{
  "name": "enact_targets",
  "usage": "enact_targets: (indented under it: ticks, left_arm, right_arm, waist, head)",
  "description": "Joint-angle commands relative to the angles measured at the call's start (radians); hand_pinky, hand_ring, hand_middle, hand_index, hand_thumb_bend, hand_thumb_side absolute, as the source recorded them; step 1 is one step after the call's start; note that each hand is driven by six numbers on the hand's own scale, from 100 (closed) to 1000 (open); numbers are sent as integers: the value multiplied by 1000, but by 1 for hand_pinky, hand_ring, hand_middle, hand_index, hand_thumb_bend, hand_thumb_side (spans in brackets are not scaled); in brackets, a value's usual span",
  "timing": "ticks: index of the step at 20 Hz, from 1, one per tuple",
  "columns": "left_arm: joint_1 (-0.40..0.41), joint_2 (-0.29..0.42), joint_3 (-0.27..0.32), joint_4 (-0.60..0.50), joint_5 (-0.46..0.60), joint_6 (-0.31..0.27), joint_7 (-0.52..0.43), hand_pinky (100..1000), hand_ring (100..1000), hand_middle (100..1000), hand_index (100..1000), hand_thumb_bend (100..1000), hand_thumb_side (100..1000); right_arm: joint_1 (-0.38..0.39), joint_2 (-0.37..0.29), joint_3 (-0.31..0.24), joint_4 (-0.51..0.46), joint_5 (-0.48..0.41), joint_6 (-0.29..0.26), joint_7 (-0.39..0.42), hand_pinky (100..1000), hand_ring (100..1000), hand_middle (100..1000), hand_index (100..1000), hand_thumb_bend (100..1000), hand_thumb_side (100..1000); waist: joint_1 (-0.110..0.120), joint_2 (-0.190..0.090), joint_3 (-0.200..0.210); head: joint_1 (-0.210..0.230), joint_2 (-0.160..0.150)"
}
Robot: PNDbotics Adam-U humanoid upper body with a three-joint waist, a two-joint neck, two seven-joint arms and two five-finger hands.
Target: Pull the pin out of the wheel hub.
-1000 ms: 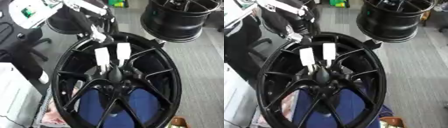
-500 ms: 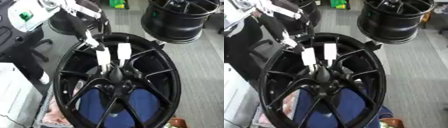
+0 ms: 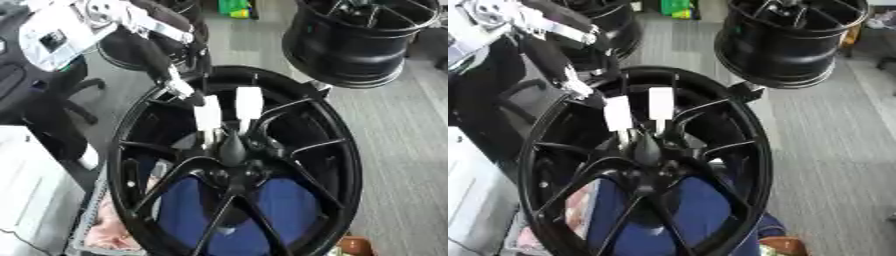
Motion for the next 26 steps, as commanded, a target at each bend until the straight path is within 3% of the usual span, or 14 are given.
enact_targets:
  ticks: [1, 11, 26]
  left_arm:
    - [-11, 11, -3, 6, -15, 23, 1, 802, 794, 738, 850, 569, 764]
    - [12, -6, -15, 43, -54, 62, 1, 797, 788, 729, 840, 605, 757]
    - [32, -18, -24, 31, -34, 107, 1, 786, 779, 717, 835, 622, 790]
  right_arm:
    - [-1, -17, -16, -7, -6, 56, -60, 856, 696, 591, 735, 100, 238]
    - [-5, -10, -20, -7, -10, 49, -60, 857, 695, 590, 734, 100, 249]
    - [-6, 0, -29, -7, -9, 40, -60, 857, 694, 588, 732, 100, 258]
  waist:
    - [-2, -15, -3]
    - [-2, -12, -7]
    - [-1, -10, -14]
  head:
    - [4, 5]
    - [12, 5]
    - [18, 5]
